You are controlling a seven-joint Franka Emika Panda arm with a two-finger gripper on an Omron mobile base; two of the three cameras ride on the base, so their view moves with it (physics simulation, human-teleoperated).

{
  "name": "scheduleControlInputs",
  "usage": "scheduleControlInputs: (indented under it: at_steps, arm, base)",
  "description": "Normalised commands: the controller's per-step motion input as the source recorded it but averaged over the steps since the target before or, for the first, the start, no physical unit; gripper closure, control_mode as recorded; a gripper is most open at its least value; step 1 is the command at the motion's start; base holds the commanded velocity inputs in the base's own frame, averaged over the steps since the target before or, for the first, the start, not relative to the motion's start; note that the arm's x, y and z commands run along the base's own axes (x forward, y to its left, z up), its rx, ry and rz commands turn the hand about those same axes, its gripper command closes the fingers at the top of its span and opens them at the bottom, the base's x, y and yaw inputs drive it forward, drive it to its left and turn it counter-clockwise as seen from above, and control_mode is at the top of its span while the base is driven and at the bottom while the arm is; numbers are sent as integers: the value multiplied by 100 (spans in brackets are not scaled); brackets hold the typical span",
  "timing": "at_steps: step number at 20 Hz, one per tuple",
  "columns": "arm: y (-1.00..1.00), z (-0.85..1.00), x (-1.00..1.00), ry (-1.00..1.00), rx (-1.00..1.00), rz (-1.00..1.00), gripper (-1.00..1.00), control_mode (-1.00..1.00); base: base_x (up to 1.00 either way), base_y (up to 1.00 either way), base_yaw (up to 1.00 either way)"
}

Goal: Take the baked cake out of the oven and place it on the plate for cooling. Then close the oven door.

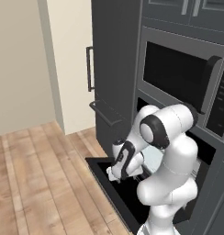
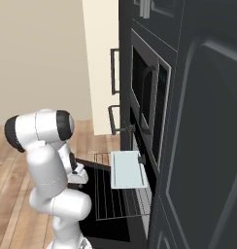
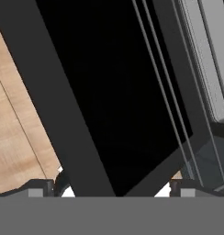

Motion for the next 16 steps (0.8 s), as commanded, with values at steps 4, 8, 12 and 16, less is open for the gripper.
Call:
scheduleControlInputs:
  at_steps: [4, 8, 12, 16]
  arm:
    - [0, -35, 26, 0, 0, -5, -100, -100]
    - [-4, -30, 29, 0, 0, -4, -100, -100]
    - [-17, -24, 27, 0, 0, -4, -100, -100]
    - [-26, -20, 24, -3, 0, -3, -100, -100]
  base:
    - [0, 0, 0]
    - [0, 0, 0]
    - [0, 0, 0]
    - [0, 0, 0]
